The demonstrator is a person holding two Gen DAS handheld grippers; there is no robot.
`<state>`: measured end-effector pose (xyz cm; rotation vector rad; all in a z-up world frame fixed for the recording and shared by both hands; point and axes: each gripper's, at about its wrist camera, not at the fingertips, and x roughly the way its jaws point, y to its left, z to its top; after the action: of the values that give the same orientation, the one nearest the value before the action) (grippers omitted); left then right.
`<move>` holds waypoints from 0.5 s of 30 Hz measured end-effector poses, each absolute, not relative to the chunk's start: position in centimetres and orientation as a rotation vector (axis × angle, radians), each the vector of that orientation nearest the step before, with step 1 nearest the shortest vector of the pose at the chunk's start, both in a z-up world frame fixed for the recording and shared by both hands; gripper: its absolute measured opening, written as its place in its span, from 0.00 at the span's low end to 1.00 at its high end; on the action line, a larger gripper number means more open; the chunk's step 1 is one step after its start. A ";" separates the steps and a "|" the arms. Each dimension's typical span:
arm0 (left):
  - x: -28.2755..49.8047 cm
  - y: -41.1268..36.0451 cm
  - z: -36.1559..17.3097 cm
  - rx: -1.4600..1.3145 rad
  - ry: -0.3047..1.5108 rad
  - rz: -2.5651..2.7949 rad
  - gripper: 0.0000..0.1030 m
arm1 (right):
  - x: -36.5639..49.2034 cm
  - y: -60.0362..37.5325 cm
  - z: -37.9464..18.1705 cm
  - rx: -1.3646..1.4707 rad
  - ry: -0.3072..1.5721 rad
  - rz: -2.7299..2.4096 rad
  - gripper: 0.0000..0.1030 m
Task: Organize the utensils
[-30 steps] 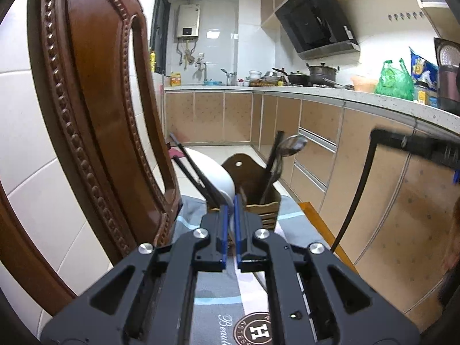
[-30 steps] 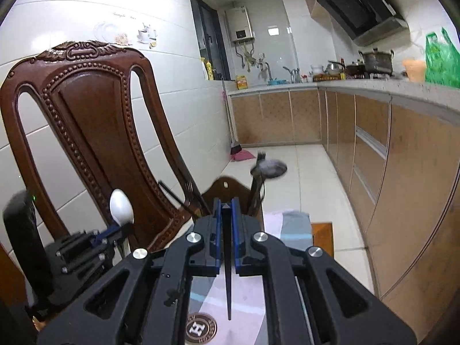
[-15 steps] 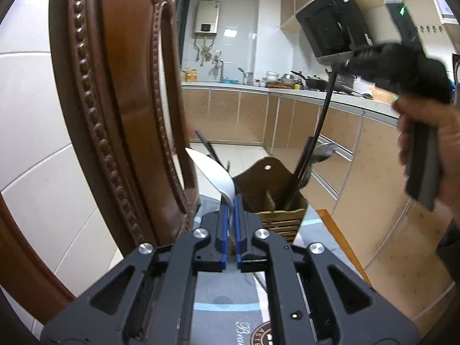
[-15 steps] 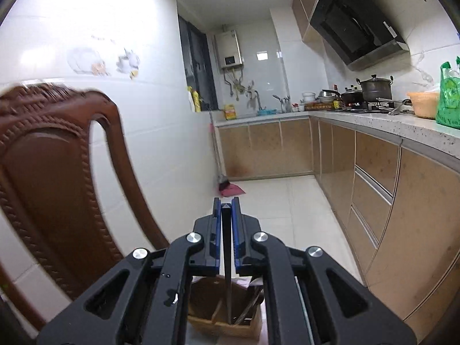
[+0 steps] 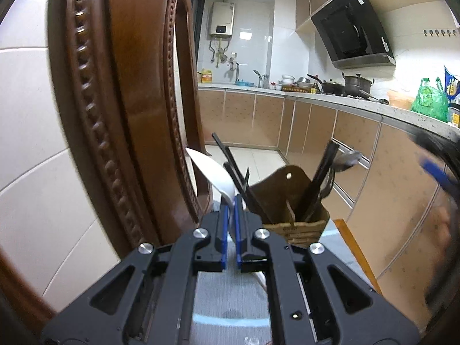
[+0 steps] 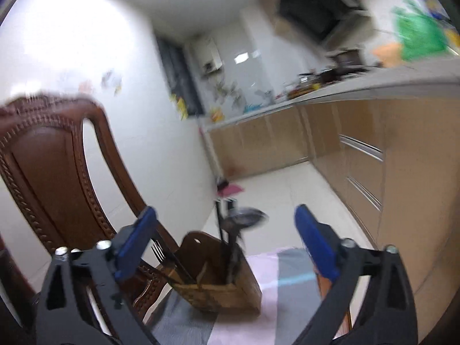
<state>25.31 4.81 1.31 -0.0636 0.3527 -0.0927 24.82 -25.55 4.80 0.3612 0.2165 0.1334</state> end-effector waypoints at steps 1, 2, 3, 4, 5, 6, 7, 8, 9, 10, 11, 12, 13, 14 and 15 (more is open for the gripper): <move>25.9 4.6 1.5 -0.072 0.352 -0.088 0.04 | 24.0 -26.3 4.2 0.393 0.227 0.120 0.95; 26.6 4.4 1.6 -0.080 0.357 -0.089 0.04 | 23.3 -27.2 3.4 0.426 0.256 0.127 0.95; 27.4 3.9 1.8 -0.087 0.365 -0.095 0.04 | 22.9 -27.7 2.8 0.443 0.284 0.133 0.95; 28.1 3.6 2.0 -0.089 0.365 -0.099 0.04 | 22.3 -28.4 2.2 0.458 0.303 0.135 0.95; 28.9 3.1 2.3 -0.084 0.360 -0.095 0.04 | 21.6 -29.0 1.6 0.463 0.303 0.132 0.95; 29.9 2.5 2.6 -0.073 0.358 -0.087 0.04 | 21.2 -29.4 1.2 0.460 0.306 0.125 0.95; 30.7 2.2 2.8 -0.070 0.354 -0.084 0.04 | 21.1 -29.9 0.8 0.460 0.324 0.117 0.95; 31.8 1.6 3.0 -0.062 0.344 -0.074 0.04 | 21.2 -30.4 0.4 0.478 0.344 0.126 0.95; 32.9 0.9 3.2 -0.042 0.336 -0.058 0.04 | 21.1 -30.7 0.1 0.491 0.352 0.136 0.95; 33.8 0.5 3.4 -0.032 0.331 -0.048 0.04 | 21.1 -31.1 -0.2 0.498 0.358 0.140 0.95; 34.9 0.0 3.5 -0.021 0.321 -0.034 0.04 | 21.0 -31.3 -0.4 0.496 0.362 0.141 0.95; 36.0 -0.5 3.4 -0.007 0.315 -0.016 0.04 | 21.1 -31.6 -0.6 0.499 0.367 0.139 0.95; 36.8 -0.9 3.3 0.003 0.318 -0.005 0.04 | 21.1 -32.0 -0.7 0.505 0.367 0.136 0.95; 37.9 -1.3 2.9 0.011 0.320 0.005 0.04 | 21.2 -32.3 -0.8 0.517 0.367 0.134 0.95; 38.9 -1.7 2.5 0.024 0.318 0.024 0.04 | 21.4 -32.6 -0.9 0.525 0.369 0.131 0.95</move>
<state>38.85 -1.74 2.47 0.0244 0.3178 0.0242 21.38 -32.56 -0.90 0.5248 0.3687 0.1312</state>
